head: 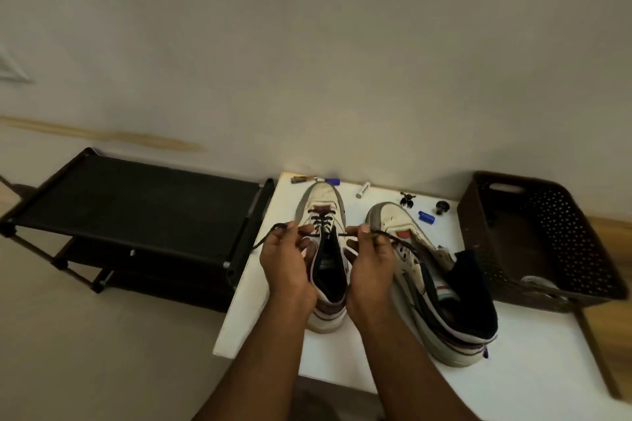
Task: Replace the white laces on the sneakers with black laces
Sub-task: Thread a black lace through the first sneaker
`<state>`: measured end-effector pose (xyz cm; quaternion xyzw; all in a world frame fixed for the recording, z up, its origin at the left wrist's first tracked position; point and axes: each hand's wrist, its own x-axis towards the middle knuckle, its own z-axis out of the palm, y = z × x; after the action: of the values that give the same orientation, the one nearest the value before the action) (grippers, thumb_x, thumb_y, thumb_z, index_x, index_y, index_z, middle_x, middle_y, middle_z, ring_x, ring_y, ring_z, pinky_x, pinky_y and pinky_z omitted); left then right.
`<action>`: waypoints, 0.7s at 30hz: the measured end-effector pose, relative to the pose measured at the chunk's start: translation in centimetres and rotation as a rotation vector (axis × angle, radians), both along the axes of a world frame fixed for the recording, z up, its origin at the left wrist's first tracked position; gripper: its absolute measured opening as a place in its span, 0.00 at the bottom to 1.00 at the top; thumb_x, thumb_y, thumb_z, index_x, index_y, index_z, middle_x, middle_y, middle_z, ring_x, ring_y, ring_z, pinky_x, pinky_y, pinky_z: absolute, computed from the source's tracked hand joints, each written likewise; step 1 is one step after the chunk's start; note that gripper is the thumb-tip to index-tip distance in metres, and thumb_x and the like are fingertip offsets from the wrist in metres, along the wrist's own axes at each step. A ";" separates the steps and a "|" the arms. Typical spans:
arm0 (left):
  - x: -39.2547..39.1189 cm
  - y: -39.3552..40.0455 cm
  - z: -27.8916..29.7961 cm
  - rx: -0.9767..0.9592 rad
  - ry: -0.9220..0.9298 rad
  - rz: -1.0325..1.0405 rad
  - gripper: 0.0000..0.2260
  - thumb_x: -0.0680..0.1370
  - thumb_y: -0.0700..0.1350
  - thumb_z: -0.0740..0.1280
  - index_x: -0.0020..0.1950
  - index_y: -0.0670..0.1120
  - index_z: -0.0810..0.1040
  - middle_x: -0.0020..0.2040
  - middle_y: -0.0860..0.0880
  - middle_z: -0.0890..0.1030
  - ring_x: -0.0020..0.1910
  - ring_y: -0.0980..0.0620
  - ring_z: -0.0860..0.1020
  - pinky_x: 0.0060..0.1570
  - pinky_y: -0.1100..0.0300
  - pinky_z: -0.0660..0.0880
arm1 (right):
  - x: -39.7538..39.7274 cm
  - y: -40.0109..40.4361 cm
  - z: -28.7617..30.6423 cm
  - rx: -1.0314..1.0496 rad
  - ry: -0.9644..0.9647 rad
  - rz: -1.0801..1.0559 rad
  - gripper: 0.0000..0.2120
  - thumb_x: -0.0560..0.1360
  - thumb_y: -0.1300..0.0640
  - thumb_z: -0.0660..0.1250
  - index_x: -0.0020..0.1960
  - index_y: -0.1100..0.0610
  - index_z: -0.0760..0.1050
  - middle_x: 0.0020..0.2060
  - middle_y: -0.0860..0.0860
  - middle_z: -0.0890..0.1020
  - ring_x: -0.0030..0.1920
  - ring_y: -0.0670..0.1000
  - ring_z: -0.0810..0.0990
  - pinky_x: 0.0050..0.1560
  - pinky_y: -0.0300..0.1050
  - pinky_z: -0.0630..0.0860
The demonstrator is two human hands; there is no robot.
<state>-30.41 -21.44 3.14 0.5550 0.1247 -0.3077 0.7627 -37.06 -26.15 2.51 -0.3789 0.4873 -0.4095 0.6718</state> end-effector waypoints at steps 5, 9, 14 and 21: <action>1.3 2.1 6.4 0.006 -0.300 -0.154 0.08 0.81 0.44 0.64 0.43 0.45 0.78 0.39 0.49 0.83 0.38 0.59 0.81 0.41 0.61 0.75 | -0.5 0.1 5.8 -0.300 0.080 0.163 0.12 0.81 0.56 0.59 0.47 0.59 0.79 0.40 0.44 0.83 0.41 0.36 0.80 0.42 0.32 0.73; 2.5 3.5 12.5 -0.007 -0.547 -0.270 0.08 0.80 0.42 0.65 0.43 0.44 0.81 0.40 0.45 0.85 0.40 0.51 0.82 0.49 0.55 0.78 | -1.5 0.2 11.2 -0.431 0.100 0.235 0.11 0.81 0.60 0.60 0.47 0.59 0.81 0.41 0.49 0.83 0.40 0.40 0.78 0.40 0.28 0.71; 3.2 4.4 20.5 0.149 -0.916 -0.400 0.11 0.80 0.41 0.65 0.38 0.45 0.81 0.38 0.47 0.84 0.41 0.47 0.82 0.49 0.53 0.78 | -1.9 0.6 18.7 -0.567 0.112 0.297 0.11 0.79 0.62 0.60 0.46 0.59 0.81 0.40 0.51 0.83 0.41 0.44 0.78 0.44 0.36 0.73; 2.8 5.4 27.7 0.261 -1.149 -0.418 0.15 0.74 0.45 0.73 0.40 0.32 0.80 0.33 0.43 0.77 0.33 0.49 0.74 0.41 0.51 0.78 | -2.2 0.1 27.0 -0.681 0.318 0.442 0.10 0.77 0.60 0.64 0.42 0.58 0.82 0.42 0.55 0.84 0.43 0.51 0.80 0.41 0.41 0.73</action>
<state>-27.65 -16.07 30.85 0.7331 -0.3801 -0.0852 0.5575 -39.28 -26.03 29.55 -0.7324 0.3291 -0.3297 0.4966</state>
